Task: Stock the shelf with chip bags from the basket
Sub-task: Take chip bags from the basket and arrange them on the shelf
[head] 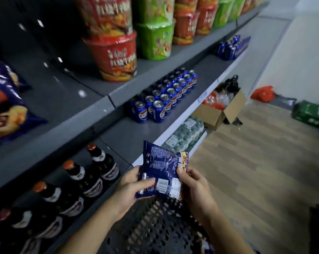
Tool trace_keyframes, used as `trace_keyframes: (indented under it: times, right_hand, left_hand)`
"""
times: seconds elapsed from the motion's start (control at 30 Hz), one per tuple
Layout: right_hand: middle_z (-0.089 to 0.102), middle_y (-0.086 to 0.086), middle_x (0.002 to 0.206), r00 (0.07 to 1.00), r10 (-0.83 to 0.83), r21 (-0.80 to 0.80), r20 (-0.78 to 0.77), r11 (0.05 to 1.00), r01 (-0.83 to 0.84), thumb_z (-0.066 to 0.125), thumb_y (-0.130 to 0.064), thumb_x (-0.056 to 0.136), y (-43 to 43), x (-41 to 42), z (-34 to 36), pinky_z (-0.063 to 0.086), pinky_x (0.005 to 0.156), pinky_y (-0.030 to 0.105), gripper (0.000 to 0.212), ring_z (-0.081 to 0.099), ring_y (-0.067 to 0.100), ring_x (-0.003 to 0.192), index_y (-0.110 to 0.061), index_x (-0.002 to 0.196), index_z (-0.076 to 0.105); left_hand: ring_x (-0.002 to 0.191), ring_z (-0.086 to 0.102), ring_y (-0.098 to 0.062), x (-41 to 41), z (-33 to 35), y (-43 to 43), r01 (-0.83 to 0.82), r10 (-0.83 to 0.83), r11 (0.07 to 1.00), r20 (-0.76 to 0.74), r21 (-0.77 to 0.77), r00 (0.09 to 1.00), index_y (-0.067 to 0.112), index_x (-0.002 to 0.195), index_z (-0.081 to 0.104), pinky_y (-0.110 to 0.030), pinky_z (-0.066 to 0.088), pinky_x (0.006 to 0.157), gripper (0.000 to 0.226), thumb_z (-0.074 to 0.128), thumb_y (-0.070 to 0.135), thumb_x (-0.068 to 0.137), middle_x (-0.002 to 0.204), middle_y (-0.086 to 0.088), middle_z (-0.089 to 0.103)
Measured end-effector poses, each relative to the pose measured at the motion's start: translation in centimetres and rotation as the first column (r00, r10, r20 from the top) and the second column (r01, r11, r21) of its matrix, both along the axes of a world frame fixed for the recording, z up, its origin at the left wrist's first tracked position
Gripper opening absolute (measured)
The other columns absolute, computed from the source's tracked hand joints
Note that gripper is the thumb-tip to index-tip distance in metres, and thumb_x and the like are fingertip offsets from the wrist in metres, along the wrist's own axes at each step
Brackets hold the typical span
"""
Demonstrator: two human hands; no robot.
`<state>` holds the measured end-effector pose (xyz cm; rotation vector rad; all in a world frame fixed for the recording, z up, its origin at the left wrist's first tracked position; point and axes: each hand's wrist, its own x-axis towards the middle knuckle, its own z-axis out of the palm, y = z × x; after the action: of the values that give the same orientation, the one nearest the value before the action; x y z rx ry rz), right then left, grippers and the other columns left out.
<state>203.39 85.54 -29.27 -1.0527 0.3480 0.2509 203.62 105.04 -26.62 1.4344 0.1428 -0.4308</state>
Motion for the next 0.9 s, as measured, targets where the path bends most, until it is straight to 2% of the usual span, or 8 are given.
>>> trace_keyframes:
  times: [0.13, 0.3, 0.4, 0.53, 0.67, 0.77, 0.83, 0.9]
  right_hand:
    - [0.072, 0.024, 0.115, 0.987, 0.081, -0.024, 0.135, 0.997, -0.078, 0.074, -0.022, 0.084, 2.3, 1.9, 6.8, 0.054, 0.095, 0.052, 0.045, 0.07, 0.041, 0.106, 0.003, 0.119, 0.062]
    - [0.072, 0.026, 0.114, 0.944, 0.176, -0.071, 0.279, 0.984, -0.162, 0.079, -0.026, 0.085, 6.2, 3.6, 14.1, 0.051, 0.1, 0.062, 0.041, 0.068, 0.046, 0.107, 0.0, 0.113, 0.064]
    - [0.072, 0.025, 0.115, 0.915, 0.218, -0.046, 0.34, 0.976, -0.215, 0.077, -0.023, 0.083, 8.7, 4.2, 18.1, 0.054, 0.097, 0.059, 0.039, 0.07, 0.042, 0.103, 0.0, 0.112, 0.064]
    - [0.074, 0.022, 0.109, 0.871, 0.303, -0.023, 0.386, 0.947, -0.319, 0.066, -0.017, 0.093, 12.0, 4.8, 22.1, 0.058, 0.082, 0.047, 0.012, 0.072, 0.037, 0.096, -0.007, 0.098, 0.069]
    - [0.074, 0.021, 0.109, 0.829, 0.359, -0.065, 0.429, 0.927, -0.368, 0.065, -0.017, 0.096, 14.9, 5.0, 24.9, 0.057, 0.083, 0.047, 0.01, 0.072, 0.037, 0.097, -0.009, 0.099, 0.069]
    - [0.074, 0.021, 0.111, 0.804, 0.384, -0.086, 0.455, 0.917, -0.389, 0.065, -0.018, 0.096, 16.3, 5.0, 26.3, 0.056, 0.09, 0.054, 0.014, 0.071, 0.04, 0.102, -0.008, 0.105, 0.07]
    - [0.075, 0.019, 0.109, 0.787, 0.403, -0.114, 0.467, 0.91, -0.398, 0.063, -0.017, 0.098, 17.1, 5.0, 26.9, 0.056, 0.088, 0.052, 0.011, 0.071, 0.039, 0.1, -0.01, 0.101, 0.07]
    - [0.075, 0.016, 0.104, 0.775, 0.418, -0.159, 0.475, 0.906, -0.391, 0.059, -0.016, 0.099, 17.5, 5.1, 27.4, 0.056, 0.081, 0.046, 0.013, 0.072, 0.035, 0.094, -0.013, 0.097, 0.071]
  left_hand:
    - [0.103, 0.07, -0.036, 0.3, 6.4, 2.7, -0.067, 0.069, 0.997, 0.127, -0.023, 0.989, 0.001, 0.123, 0.06, -0.038, 0.058, 0.082, 0.051, 0.071, 0.01, 0.073, 0.114, -0.019, 0.072]
    - [0.107, 0.068, -0.036, -0.4, 13.5, 6.4, -0.173, 0.166, 0.985, 0.267, 0.0, 0.949, 0.004, 0.122, 0.062, -0.043, 0.051, 0.095, 0.049, 0.07, 0.011, 0.074, 0.116, -0.017, 0.072]
    - [0.103, 0.069, -0.033, -1.3, 17.2, 8.4, -0.262, 0.24, 0.965, 0.345, 0.019, 0.908, 0.006, 0.118, 0.064, -0.04, 0.049, 0.091, 0.047, 0.07, 0.012, 0.072, 0.112, -0.015, 0.074]
    - [0.106, 0.07, -0.025, -2.8, 21.2, 10.9, -0.362, 0.327, 0.932, 0.422, 0.003, 0.846, 0.012, 0.117, 0.066, -0.037, 0.051, 0.094, 0.046, 0.069, 0.015, 0.071, 0.112, -0.007, 0.075]
    - [0.104, 0.07, -0.011, -4.4, 23.8, 13.0, -0.418, 0.373, 0.908, 0.447, 0.002, 0.813, 0.019, 0.116, 0.065, -0.026, 0.048, 0.087, 0.039, 0.073, 0.009, 0.079, 0.111, 0.004, 0.075]
    - [0.114, 0.066, -0.013, -4.9, 24.9, 14.3, -0.473, 0.429, 0.881, 0.445, -0.014, 0.786, 0.021, 0.122, 0.064, -0.036, 0.046, 0.102, 0.049, 0.08, 0.022, 0.075, 0.118, 0.004, 0.073]
    - [0.107, 0.069, -0.011, -5.4, 25.5, 14.8, -0.489, 0.442, 0.872, 0.464, -0.023, 0.767, 0.019, 0.117, 0.065, -0.036, 0.047, 0.098, 0.041, 0.075, 0.016, 0.077, 0.112, 0.005, 0.075]
    - [0.107, 0.069, -0.016, -5.6, 25.9, 15.0, -0.491, 0.432, 0.871, 0.487, -0.007, 0.759, 0.016, 0.119, 0.065, -0.038, 0.047, 0.099, 0.044, 0.069, 0.016, 0.075, 0.112, 0.0, 0.075]
